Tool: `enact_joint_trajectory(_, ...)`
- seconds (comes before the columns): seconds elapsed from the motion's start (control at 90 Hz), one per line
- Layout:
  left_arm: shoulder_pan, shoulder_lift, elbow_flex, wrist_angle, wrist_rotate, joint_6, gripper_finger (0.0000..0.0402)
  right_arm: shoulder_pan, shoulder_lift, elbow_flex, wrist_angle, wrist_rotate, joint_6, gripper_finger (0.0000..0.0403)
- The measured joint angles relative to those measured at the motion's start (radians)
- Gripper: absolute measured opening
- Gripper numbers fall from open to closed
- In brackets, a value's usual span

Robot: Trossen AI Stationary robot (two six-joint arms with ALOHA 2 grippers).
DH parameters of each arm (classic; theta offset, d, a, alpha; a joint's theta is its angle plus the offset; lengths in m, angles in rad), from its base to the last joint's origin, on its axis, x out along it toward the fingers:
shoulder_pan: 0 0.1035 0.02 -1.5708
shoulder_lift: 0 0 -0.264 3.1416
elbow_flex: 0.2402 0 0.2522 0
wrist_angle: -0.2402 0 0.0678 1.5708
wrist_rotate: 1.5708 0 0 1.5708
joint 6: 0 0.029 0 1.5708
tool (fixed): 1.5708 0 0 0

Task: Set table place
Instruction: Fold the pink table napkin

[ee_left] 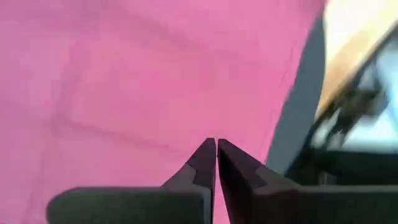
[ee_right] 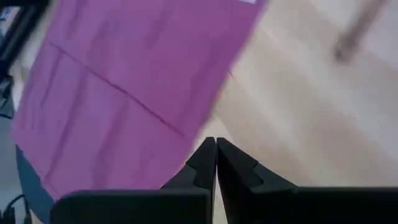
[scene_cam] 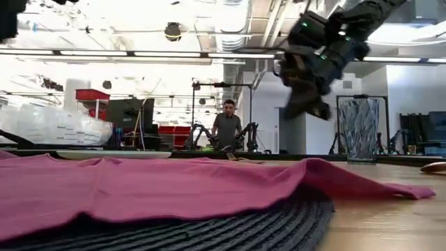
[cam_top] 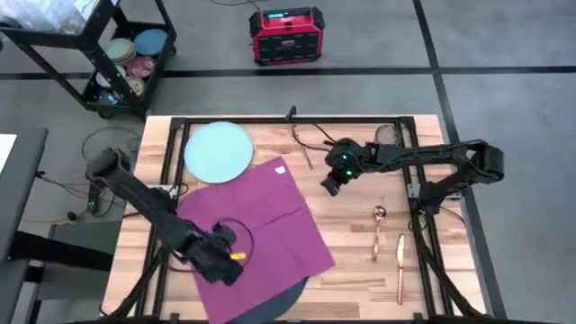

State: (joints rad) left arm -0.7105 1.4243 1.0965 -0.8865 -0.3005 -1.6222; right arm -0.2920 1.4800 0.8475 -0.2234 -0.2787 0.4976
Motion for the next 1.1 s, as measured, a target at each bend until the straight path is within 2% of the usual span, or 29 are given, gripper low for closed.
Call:
enact_joint_trajectory(0.1,0.004,-0.029,-0.02,-0.106,-0.064,-0.098,0.0,-0.005,0.125,0.11,-0.004,-0.03,-0.044,0.0)
enact_joint_trajectory(0.189,0.016,-0.03,-0.045,-0.137,-0.069,-0.158,0.0,-0.009,0.251,0.216,-0.004,-0.063,-0.072,0.0)
enact_joint_trajectory(0.422,0.019,-0.029,-0.084,-0.092,-0.083,-0.207,0.0,-0.02,0.497,0.451,-0.024,-0.125,-0.117,0.0)
enact_joint_trajectory(0.589,0.019,-0.03,-0.087,-0.087,-0.087,-0.216,0.0,-0.041,0.628,0.552,-0.114,-0.143,-0.14,0.0)
enact_joint_trajectory(0.833,0.019,-0.03,-0.087,-0.087,-0.087,-0.193,0.0,-0.051,0.661,0.559,-0.215,-0.146,-0.171,0.0)
enact_joint_trajectory(0.944,0.019,-0.03,-0.087,-0.088,-0.087,-0.189,0.0,-0.046,0.619,0.538,-0.262,-0.086,-0.191,0.0)
enact_joint_trajectory(1.1,0.019,-0.03,-0.087,-0.088,-0.086,-0.16,0.0,-0.068,0.555,0.463,-0.295,-0.056,-0.21,0.0)
